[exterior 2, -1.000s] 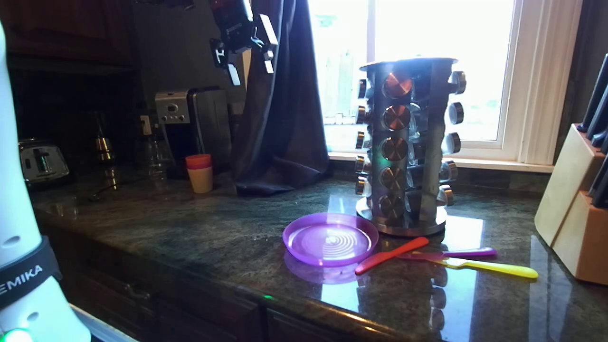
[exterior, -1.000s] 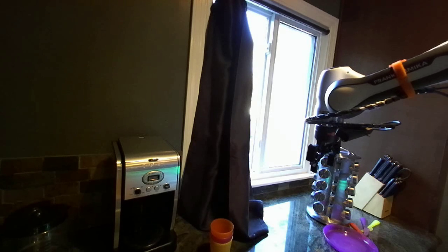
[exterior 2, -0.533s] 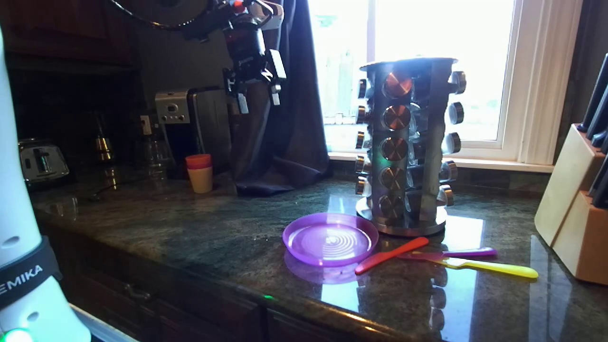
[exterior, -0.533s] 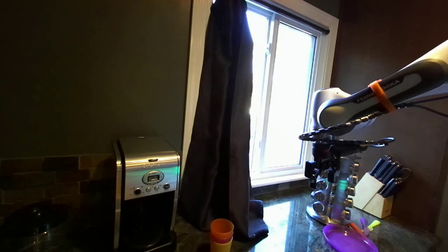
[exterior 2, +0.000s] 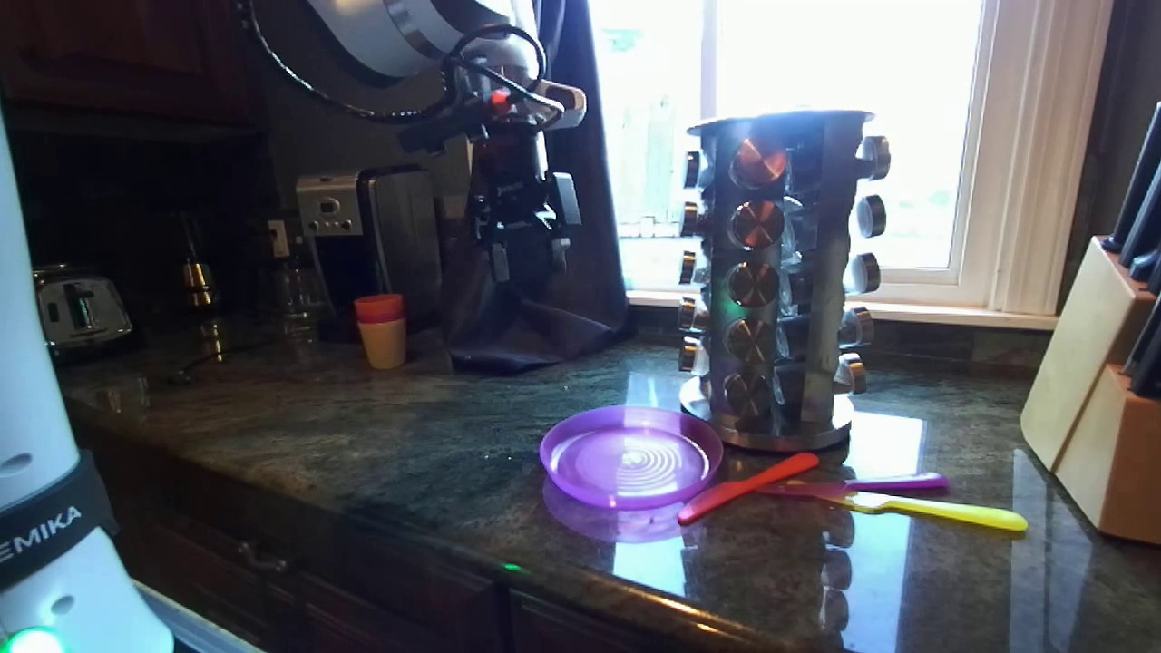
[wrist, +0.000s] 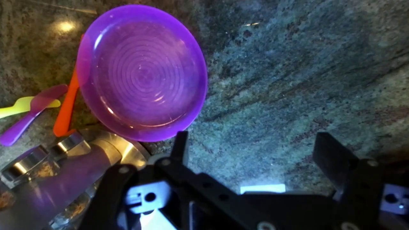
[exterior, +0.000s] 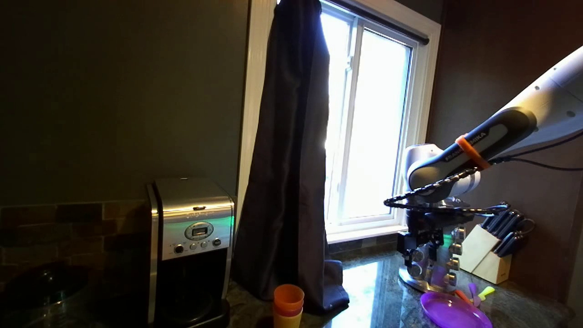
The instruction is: Move the purple plate to the left
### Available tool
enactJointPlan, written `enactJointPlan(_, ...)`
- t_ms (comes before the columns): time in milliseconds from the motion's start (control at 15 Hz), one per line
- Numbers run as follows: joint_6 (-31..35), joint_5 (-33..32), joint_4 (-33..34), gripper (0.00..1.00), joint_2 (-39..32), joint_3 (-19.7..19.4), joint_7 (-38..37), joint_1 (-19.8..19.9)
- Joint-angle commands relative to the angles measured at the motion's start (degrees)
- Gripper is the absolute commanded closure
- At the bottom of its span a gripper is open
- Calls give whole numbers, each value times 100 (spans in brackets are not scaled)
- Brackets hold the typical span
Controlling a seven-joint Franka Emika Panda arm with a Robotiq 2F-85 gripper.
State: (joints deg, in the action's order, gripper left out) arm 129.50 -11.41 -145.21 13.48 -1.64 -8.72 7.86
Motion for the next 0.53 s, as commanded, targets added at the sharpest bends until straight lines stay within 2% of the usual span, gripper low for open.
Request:
enactJointPlan(0,289,90,23,0,-523,-152,-270,45)
enactJointPlan(467,779,12,99,0,-1219,-352,-1005,107)
